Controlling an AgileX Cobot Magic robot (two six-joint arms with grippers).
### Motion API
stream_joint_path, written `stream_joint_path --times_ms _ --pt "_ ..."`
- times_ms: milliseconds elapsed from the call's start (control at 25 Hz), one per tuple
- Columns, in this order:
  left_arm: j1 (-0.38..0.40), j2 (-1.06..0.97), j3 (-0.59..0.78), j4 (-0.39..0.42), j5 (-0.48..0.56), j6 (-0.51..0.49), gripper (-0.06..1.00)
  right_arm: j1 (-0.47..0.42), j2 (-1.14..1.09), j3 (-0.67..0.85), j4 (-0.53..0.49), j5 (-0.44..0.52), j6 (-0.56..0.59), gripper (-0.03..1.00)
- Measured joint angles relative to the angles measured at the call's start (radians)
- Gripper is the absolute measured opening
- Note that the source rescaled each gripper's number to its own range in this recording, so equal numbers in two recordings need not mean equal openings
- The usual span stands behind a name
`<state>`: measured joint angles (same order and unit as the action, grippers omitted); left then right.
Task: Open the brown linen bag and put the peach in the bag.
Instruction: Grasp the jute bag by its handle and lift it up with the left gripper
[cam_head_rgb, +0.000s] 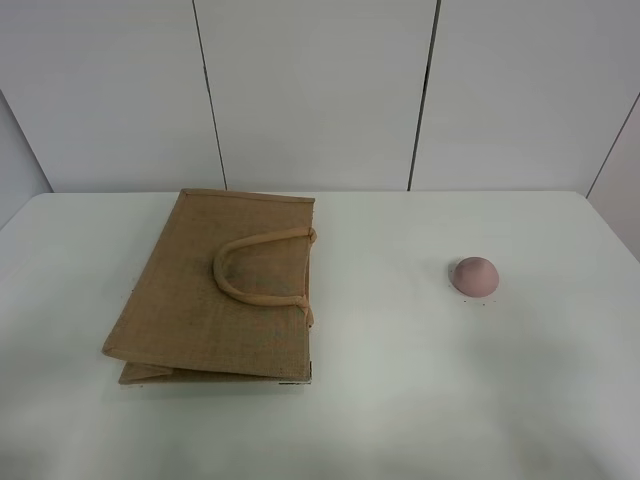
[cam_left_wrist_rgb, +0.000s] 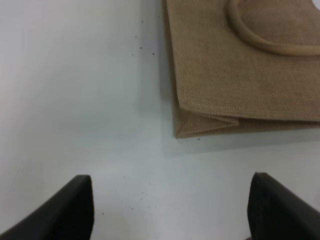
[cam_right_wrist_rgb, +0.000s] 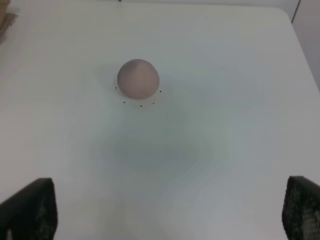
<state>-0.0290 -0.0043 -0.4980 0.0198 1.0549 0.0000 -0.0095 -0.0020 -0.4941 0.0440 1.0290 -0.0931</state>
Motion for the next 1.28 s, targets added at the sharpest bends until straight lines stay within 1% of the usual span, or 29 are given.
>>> stream_joint_path --times_ms 280,360,480,600,760,920,1040,1160,1280 --pt "0.000 0.000 0.000 0.000 0.000 0.000 0.98 0.000 0.000 0.000 0.000 0.000 0.000 1.00" --pt "0.000 0.000 -0.002 0.012 0.000 0.000 0.98 0.000 0.000 0.000 0.000 0.000 0.000 1.00" --pt "0.000 0.009 -0.046 0.030 0.022 0.000 0.98 0.000 0.000 0.000 0.000 0.000 0.000 1.00" --pt "0.000 0.097 -0.115 0.018 0.058 0.000 0.99 0.000 0.000 0.000 0.000 0.000 0.000 1.00" --pt "0.000 0.305 -0.213 0.013 0.062 0.000 1.00 0.000 0.000 0.000 0.000 0.000 0.000 1.00" --pt "0.000 0.581 -0.327 0.012 0.058 0.000 1.00 0.000 0.000 0.000 0.000 0.000 0.000 1.00" --pt "0.000 0.799 -0.428 0.012 0.032 0.000 1.00 0.000 0.000 0.000 0.000 0.000 0.000 1.00" --pt "0.000 1.024 -0.558 0.012 0.019 0.000 1.00 0.000 0.000 0.000 0.000 0.000 0.000 1.00" --pt "0.000 1.260 -0.718 0.012 0.017 0.000 1.00 0.000 0.000 0.000 0.000 0.000 0.000 1.00"
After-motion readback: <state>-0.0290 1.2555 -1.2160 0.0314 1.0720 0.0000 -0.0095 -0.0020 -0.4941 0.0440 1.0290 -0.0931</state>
